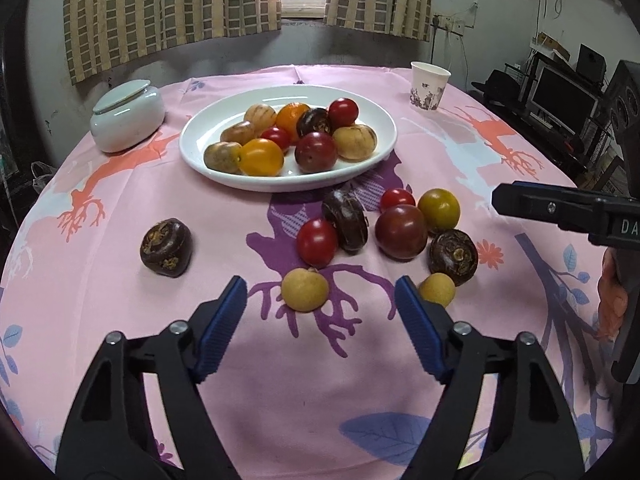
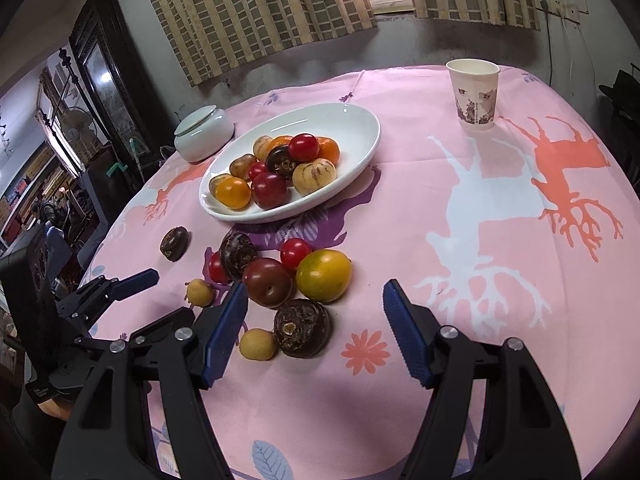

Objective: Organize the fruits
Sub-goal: 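Grasp a brown cracked fruit with the right tool while the left tool grasps a tan fruit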

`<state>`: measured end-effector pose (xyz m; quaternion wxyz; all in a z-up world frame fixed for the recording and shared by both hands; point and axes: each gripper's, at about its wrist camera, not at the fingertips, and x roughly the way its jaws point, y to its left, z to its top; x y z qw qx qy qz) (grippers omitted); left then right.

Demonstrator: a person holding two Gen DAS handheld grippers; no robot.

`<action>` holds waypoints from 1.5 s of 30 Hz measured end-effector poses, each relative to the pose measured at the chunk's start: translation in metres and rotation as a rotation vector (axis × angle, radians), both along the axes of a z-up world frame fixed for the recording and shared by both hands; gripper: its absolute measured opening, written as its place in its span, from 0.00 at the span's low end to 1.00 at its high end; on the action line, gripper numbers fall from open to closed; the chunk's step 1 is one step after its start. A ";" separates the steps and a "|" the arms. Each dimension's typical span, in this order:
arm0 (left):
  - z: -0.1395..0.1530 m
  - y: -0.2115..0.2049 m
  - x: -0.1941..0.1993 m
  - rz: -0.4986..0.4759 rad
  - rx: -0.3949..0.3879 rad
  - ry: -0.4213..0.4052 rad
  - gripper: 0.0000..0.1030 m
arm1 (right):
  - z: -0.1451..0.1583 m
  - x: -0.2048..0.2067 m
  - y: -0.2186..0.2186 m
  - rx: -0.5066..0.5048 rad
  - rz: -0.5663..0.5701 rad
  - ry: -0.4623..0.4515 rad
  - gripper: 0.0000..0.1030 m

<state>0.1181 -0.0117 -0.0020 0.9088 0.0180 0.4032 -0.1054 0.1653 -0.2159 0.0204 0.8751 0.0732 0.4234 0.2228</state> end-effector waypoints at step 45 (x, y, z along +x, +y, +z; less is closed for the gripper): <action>-0.026 0.002 0.019 0.018 -0.038 0.070 0.31 | -0.046 0.003 0.052 -0.211 0.058 0.061 0.40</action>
